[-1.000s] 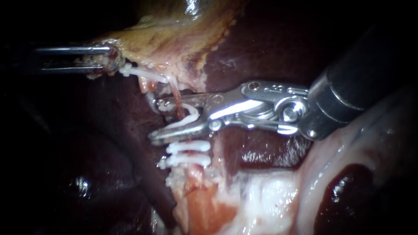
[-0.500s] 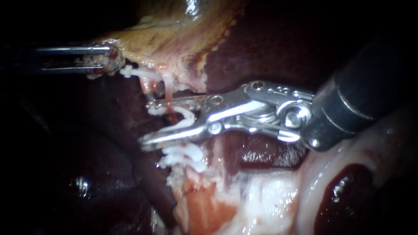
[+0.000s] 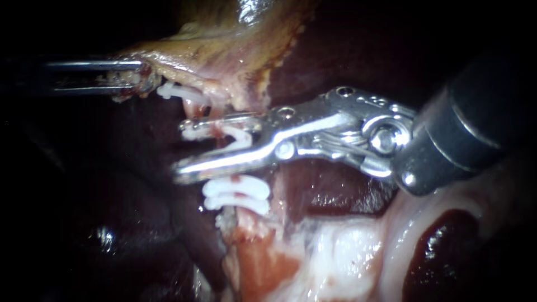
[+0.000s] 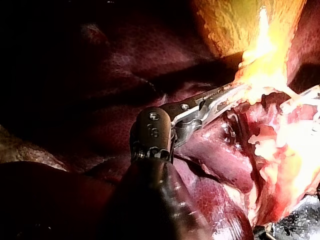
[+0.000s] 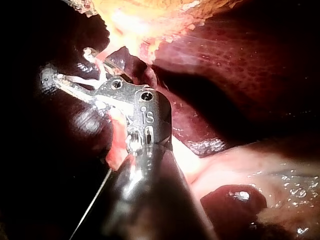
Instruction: Clipping third clip right tube
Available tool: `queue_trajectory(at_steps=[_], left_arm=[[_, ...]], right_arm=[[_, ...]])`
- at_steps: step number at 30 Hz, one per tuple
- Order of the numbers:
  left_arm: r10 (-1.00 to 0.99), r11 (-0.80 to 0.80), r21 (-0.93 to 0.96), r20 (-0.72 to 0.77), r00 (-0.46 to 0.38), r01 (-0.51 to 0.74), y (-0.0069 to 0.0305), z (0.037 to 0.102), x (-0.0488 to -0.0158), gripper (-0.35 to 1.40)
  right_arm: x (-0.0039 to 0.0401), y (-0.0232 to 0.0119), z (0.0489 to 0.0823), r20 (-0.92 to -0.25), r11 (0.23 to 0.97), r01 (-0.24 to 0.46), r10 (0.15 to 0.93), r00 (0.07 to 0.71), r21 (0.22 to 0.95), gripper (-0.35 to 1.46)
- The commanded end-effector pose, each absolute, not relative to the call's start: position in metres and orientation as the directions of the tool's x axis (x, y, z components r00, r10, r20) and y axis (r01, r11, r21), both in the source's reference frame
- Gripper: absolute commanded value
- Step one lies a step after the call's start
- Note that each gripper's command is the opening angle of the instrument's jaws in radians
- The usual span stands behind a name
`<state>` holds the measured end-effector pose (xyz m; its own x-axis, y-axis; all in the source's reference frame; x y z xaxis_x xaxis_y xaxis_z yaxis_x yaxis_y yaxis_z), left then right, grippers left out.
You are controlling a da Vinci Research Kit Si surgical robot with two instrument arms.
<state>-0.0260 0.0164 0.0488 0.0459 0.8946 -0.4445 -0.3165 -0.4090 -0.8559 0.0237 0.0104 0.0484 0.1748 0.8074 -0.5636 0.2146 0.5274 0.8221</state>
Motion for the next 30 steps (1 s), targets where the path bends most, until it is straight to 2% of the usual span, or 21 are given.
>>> queue_trajectory(at_steps=[1, 8, 13, 22, 25, 27, 30], left_arm=[[0.895, -0.409, -0.856, -0.444, 0.046, -0.316, 0.0164, 0.0487, -0.026, -0.35], [0.895, -0.409, -0.856, -0.444, 0.046, -0.316, 0.0164, 0.0487, -0.026, -0.35], [0.895, -0.409, -0.856, -0.444, 0.046, -0.316, 0.0164, 0.0488, -0.026, -0.35], [0.895, -0.409, -0.856, -0.444, 0.046, -0.316, 0.0164, 0.0488, -0.026, -0.35], [0.895, -0.409, -0.856, -0.444, 0.046, -0.316, 0.0164, 0.0488, -0.026, -0.35], [0.895, -0.409, -0.856, -0.444, 0.046, -0.316, 0.0164, 0.0488, -0.026, -0.35], [0.895, -0.409, -0.856, -0.444, 0.046, -0.316, 0.0164, 0.0488, -0.026, -0.35]], right_arm=[[0.0236, 0.0104, 0.0484, -0.559, 0.523, 0.215, 0.81, 0.178, 0.825, 0.49], [0.0235, 0.0105, 0.0486, -0.53, 0.494, 0.208, 0.828, 0.186, 0.844, 0.46], [0.0229, 0.011, 0.0487, -0.513, 0.477, 0.206, 0.837, 0.19, 0.854, 0.34], [0.0224, 0.0117, 0.0489, -0.495, 0.463, 0.19, 0.845, 0.199, 0.866, -0.09], [0.0222, 0.0118, 0.0488, -0.464, 0.432, 0.181, 0.861, 0.209, 0.883, -0.33], [0.0221, 0.0119, 0.0487, -0.416, 0.386, 0.167, 0.881, 0.225, 0.907, -0.35], [0.0219, 0.0122, 0.0485, -0.41, 0.385, 0.143, 0.876, 0.255, 0.912, -0.35]])
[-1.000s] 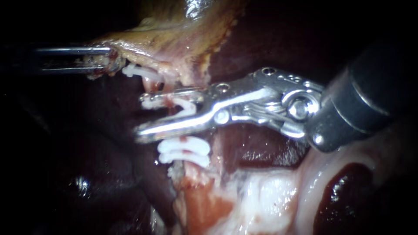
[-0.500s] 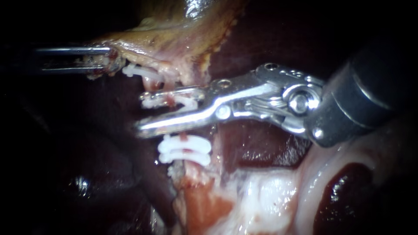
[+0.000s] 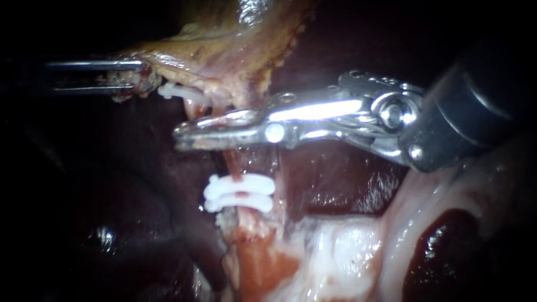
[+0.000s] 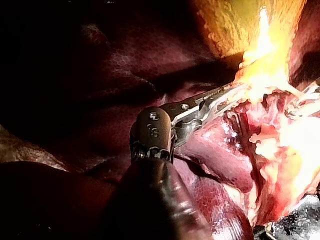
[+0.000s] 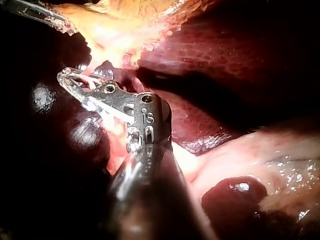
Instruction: Clipping third clip right tube
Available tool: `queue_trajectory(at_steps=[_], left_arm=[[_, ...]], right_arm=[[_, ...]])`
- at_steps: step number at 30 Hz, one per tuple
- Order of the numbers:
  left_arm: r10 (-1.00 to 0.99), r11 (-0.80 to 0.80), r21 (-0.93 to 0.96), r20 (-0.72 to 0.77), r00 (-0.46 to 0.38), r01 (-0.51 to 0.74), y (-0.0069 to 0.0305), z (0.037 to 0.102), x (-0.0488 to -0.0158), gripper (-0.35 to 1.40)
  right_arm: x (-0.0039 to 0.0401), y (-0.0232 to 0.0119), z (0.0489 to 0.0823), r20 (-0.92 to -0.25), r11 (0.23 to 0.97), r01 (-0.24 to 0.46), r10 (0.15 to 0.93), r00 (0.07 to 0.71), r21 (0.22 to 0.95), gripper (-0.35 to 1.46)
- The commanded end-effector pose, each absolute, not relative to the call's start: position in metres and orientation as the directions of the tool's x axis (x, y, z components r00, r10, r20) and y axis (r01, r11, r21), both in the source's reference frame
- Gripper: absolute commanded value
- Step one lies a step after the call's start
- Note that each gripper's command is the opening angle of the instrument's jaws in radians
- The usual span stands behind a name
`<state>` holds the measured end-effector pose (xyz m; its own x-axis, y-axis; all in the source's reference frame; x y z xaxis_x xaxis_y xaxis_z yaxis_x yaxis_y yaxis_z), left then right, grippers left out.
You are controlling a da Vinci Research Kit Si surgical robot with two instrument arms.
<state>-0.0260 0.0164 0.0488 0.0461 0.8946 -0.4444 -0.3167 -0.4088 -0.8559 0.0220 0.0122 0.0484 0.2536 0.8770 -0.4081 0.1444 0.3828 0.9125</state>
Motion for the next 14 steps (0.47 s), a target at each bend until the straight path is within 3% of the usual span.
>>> queue_trajectory(at_steps=[1, 14], left_arm=[[0.895, -0.409, -0.856, -0.444, 0.046, -0.316, 0.0164, 0.0488, -0.026, -0.35], [0.895, -0.409, -0.856, -0.444, 0.046, -0.316, 0.0165, 0.0489, -0.026, -0.35]], right_arm=[[0.0218, 0.0122, 0.0484, -0.41, 0.383, 0.148, 0.875, 0.258, 0.912, -0.35], [0.0219, 0.012, 0.049, -0.413, 0.384, 0.155, 0.871, 0.267, 0.91, -0.35]])
